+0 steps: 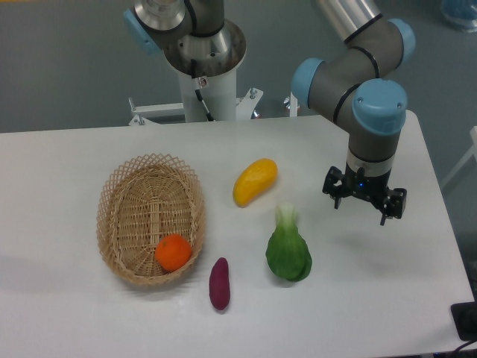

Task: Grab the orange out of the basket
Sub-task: 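Move the open gripper over the wicker basket above the orange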

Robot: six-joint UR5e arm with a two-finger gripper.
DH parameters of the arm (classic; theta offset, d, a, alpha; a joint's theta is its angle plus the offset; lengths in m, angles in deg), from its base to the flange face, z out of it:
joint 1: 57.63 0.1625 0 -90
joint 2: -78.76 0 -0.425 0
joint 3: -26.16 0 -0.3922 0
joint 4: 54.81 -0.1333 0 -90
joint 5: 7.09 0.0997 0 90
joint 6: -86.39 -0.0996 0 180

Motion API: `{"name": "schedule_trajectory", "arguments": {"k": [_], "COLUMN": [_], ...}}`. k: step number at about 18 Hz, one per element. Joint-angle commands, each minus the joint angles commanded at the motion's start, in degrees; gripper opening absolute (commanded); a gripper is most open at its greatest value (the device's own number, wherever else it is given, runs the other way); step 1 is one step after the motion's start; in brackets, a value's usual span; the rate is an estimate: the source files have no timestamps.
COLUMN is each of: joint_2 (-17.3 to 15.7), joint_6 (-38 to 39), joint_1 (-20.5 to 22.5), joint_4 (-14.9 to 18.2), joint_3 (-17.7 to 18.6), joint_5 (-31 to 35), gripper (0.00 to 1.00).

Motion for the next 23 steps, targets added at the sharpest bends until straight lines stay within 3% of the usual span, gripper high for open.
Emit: {"name": "schedule_trajectory", "arguments": {"k": [10, 18, 23], "joint_2": [-0.44, -4.48, -5.45], "joint_6": [0.0, 1.31, 2.9], "joint_1": [-0.09, -1.67, -2.72], "joint_4": [0.52, 0.61, 0.7], "joint_3": [0.09, 6.5, 8.26], "joint_5": [-0.35, -2.01, -3.69], "gripper": [1.0, 1.0, 1.0]}}
